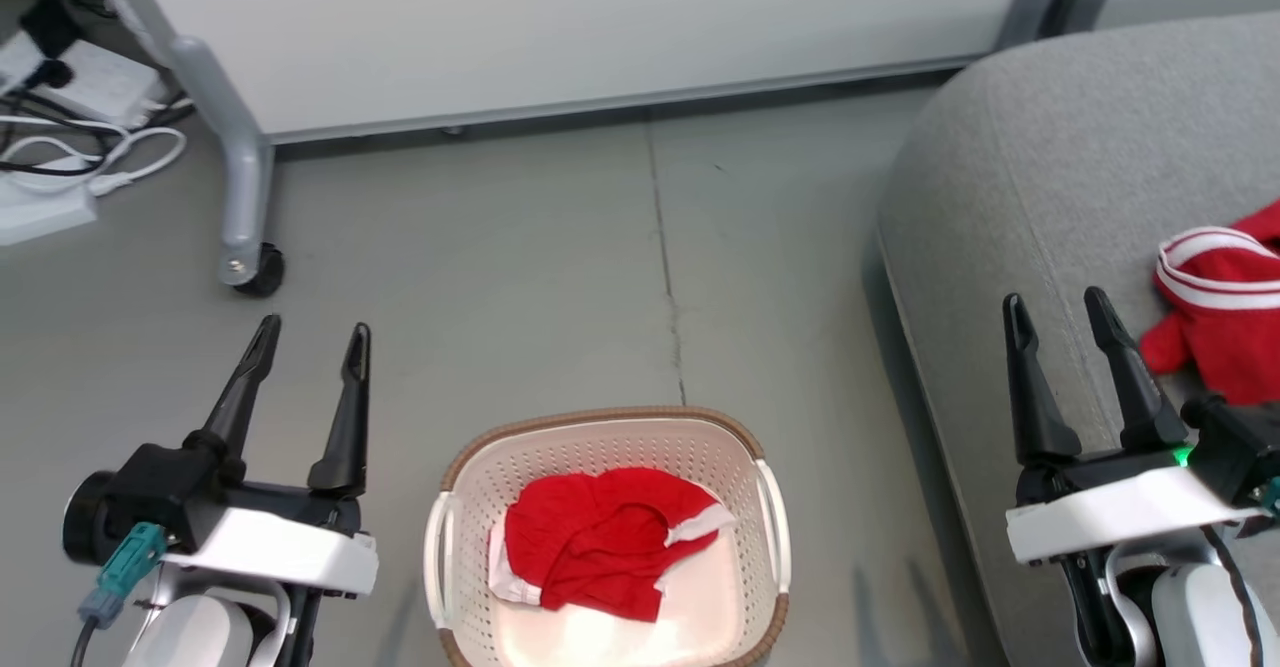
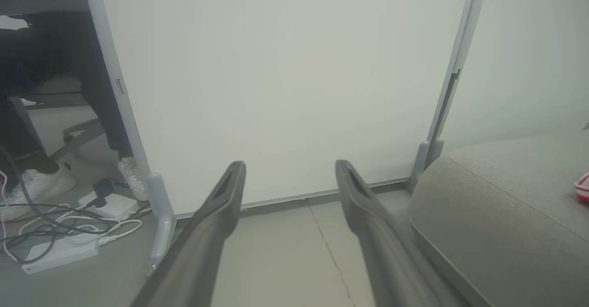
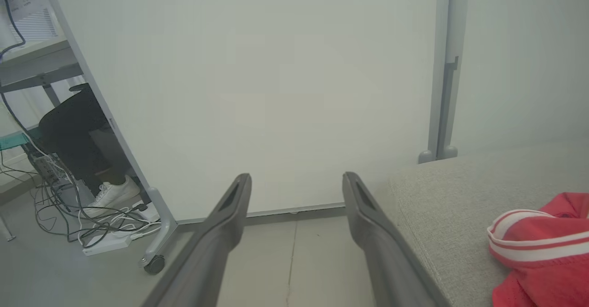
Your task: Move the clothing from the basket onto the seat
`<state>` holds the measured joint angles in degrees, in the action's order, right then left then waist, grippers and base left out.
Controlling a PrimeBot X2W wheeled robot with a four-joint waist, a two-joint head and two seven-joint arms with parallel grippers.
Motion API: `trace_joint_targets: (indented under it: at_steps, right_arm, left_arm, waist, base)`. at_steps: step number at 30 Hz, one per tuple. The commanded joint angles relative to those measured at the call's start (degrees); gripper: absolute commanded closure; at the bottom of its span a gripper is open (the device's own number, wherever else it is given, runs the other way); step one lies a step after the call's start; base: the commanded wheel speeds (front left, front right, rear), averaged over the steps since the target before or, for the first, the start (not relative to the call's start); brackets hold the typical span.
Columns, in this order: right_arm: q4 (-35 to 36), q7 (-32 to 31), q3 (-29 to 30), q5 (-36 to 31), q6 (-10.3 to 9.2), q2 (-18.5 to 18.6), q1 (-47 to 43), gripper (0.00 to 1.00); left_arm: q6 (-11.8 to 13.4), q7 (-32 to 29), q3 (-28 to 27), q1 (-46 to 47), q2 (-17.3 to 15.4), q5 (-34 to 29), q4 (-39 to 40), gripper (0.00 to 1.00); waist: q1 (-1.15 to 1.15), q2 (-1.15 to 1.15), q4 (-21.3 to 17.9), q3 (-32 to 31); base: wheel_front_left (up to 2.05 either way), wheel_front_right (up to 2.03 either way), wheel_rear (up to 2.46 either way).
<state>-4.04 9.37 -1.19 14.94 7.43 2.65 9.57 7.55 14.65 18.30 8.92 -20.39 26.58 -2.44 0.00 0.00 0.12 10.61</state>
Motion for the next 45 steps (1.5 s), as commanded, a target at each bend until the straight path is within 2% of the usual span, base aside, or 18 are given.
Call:
trace_joint_targets:
  at_steps: [1,8,16,28,45]
  right_arm:
    - [0.69,-0.45,-0.06,-0.27,0.11,0.43,-1.07,0.0]
    - [2.02,-1.61,0.24,-1.19,0.11,0.44,-3.74,0.0]
    - [2.25,-2.96,2.0,-2.31,0.11,0.41,-7.16,0.0]
    - [3.27,-5.14,2.73,-3.52,0.11,0.41,-11.3,0.0]
    - [4.26,-6.07,2.46,-3.07,0.11,0.42,-12.46,0.0]
  left_arm:
    - [0.29,0.18,-0.65,-0.77,0.11,0.41,-0.3,0.0]
    - [1.51,0.47,-4.05,-3.68,0.82,0.99,-0.33,0.0]
    - [0.25,0.54,-5.78,-7.09,2.69,0.42,0.01,0.0]
    - [-0.98,0.52,-3.76,-11.13,3.11,-1.34,-1.88,0.0]
    - [-0.86,0.17,-2.3,-11.24,2.3,-1.82,-3.33,0.0]
  waist:
    - [0.0,0.0,1.68,-1.53]
    - [0.0,0.0,3.03,-3.93]
    - [0.0,0.0,3.26,-6.78]
    - [0.0,0.0,2.13,-9.74]
    - [0.0,0.0,2.0,-10.35]
  base:
    - [0.0,0.0,0.0]
    - [0.0,0.0,0.0]
    - [0.0,0.0,0.0]
    - [0.0,0.0,0.0]
    - [0.0,0.0,0.0]
